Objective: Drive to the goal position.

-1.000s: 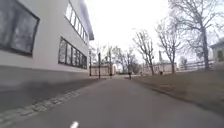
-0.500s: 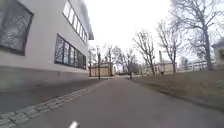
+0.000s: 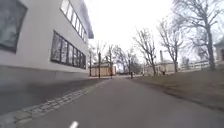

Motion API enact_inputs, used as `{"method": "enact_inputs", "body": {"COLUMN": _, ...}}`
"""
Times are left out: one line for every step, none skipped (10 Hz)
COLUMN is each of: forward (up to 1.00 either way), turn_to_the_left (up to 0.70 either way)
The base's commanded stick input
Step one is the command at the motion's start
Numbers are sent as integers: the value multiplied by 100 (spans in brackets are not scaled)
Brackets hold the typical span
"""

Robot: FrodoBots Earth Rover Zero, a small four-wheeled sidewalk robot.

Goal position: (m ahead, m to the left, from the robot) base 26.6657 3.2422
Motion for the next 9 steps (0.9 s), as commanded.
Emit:
{"method": "enact_inputs", "body": {"forward": 100, "turn_to_the_left": 0}}
{"method": "enact_inputs", "body": {"forward": 100, "turn_to_the_left": 0}}
{"method": "enact_inputs", "body": {"forward": 100, "turn_to_the_left": 0}}
{"method": "enact_inputs", "body": {"forward": 100, "turn_to_the_left": 0}}
{"method": "enact_inputs", "body": {"forward": 100, "turn_to_the_left": 0}}
{"method": "enact_inputs", "body": {"forward": 100, "turn_to_the_left": 0}}
{"method": "enact_inputs", "body": {"forward": 100, "turn_to_the_left": 0}}
{"method": "enact_inputs", "body": {"forward": 100, "turn_to_the_left": 0}}
{"method": "enact_inputs", "body": {"forward": 100, "turn_to_the_left": 0}}
